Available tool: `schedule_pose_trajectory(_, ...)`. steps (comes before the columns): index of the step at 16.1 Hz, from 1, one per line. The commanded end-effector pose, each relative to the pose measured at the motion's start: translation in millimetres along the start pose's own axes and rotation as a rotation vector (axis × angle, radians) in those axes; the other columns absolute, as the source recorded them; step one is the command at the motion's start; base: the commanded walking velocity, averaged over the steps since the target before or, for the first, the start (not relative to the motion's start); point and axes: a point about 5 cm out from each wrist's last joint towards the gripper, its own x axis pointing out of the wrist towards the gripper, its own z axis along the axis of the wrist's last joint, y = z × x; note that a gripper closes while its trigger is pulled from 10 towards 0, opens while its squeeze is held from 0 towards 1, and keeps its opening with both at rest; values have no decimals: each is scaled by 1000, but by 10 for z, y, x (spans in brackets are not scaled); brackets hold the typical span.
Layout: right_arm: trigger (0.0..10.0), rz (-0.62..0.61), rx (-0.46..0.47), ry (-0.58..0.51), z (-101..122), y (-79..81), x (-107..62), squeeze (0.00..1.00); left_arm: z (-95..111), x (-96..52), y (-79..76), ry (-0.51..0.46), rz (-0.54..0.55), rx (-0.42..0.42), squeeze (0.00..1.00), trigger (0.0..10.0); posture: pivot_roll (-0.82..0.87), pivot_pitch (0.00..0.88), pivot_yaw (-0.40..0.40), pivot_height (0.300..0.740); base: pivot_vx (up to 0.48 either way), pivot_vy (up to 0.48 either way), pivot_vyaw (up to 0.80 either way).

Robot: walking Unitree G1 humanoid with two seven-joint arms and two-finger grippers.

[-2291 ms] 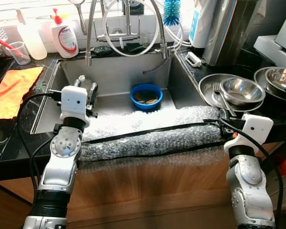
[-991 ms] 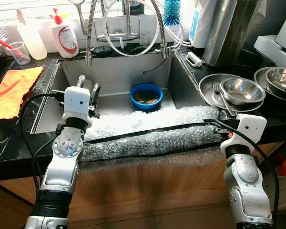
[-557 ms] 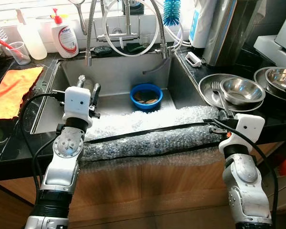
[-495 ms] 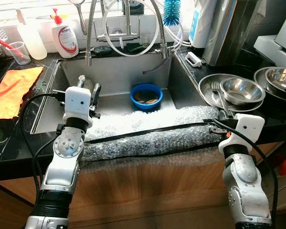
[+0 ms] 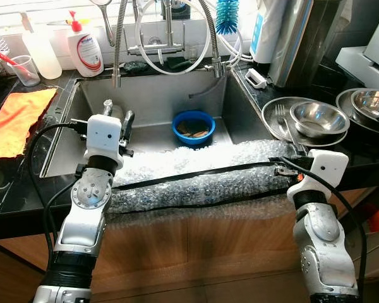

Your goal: Kitchen organization

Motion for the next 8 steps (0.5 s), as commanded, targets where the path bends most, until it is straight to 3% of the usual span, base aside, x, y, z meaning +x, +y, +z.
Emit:
schedule_pose_trajectory(1, 10000, 28, 11, -54, 104, 65, 24, 0, 55, 19, 6, -26, 2, 25, 0, 10000, -48, 26, 19, 740, 0, 0, 0)
schedule_pose_trajectory(8, 10000, 83, -19, -158, 266, 158, 32, 0, 73, 31, 8, -36, 10, 24, 0, 10000, -48, 23, 17, 740, 0, 0, 0)
